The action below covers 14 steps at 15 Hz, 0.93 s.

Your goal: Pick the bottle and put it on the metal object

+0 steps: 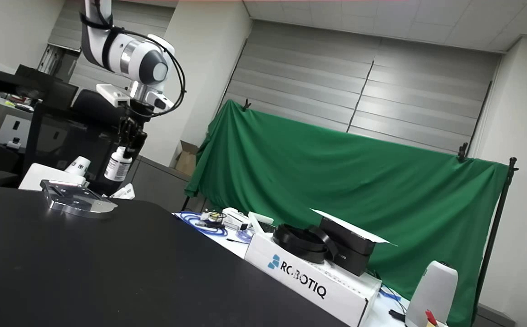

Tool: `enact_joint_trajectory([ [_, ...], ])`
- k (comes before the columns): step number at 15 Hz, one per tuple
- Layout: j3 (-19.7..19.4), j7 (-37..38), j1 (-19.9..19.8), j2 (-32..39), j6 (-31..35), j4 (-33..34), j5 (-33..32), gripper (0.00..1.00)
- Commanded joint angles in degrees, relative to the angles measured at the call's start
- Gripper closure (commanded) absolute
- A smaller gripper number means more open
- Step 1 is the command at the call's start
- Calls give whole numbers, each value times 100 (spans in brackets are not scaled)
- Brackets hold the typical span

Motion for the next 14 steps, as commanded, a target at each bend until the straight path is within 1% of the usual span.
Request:
enact_joint_trajectory([
  [1,-58,-57,225,254,-31,226,-330,81],
  [3,-36,-148,306,362,28,242,-416,81],
  [8,81,-845,349,814,168,451,-286,81],
  [10,56,-1127,369,1005,255,592,-280,81],
  [14,-21,-1459,441,1348,334,914,-307,81],
])
